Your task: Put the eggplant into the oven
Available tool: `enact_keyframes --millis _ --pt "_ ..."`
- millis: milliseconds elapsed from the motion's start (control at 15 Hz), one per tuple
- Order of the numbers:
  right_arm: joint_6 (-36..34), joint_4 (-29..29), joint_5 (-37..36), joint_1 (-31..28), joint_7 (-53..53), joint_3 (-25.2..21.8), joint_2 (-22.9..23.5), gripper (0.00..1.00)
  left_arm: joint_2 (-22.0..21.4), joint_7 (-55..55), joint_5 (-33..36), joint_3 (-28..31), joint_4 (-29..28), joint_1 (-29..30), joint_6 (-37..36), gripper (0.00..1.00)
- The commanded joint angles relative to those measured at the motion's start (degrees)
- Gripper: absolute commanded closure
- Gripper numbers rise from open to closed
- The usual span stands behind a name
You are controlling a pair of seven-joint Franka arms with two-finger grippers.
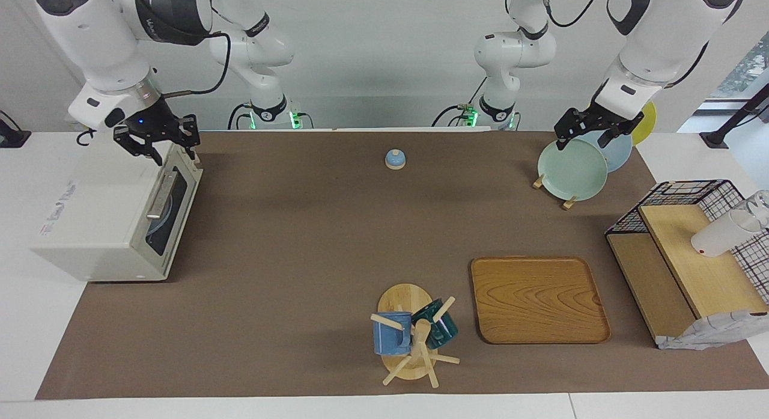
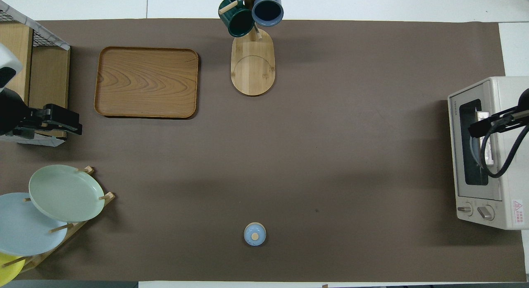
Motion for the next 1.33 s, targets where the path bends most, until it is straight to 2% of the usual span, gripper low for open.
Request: enact_keyframes --millis 0,199,465,864,1263 --pt "-1.7 1.2 1.0 -0.6 0.6 0.8 -0.1 0.0 -0.4 0.7 -0.4 -0.4 -0.4 0.9 0.4 0.0" --pt "-1.6 1.2 1.1 -0.6 1.5 0.8 0.0 0.0 -0.4 0.7 -0.4 -0.4 -0.4 0.9 0.4 0.0" --pt "-2.0 2.5 3.4 -0.8 8.2 1.9 0.5 0.0 -0.4 0.7 -0.4 -0.4 -0.4 0.9 0.4 0.0" --pt "-5.0 5.5 2.4 -3.7 8.4 1.2 1.6 0.0 -0.4 0.7 -0.4 -0.4 -0.4 0.9 0.4 0.0" --pt "-4.6 5.5 2.6 -2.4 10.6 1.1 2.2 0.0 -0.4 0.7 -0.4 -0.4 -0.4 0.9 0.4 0.0"
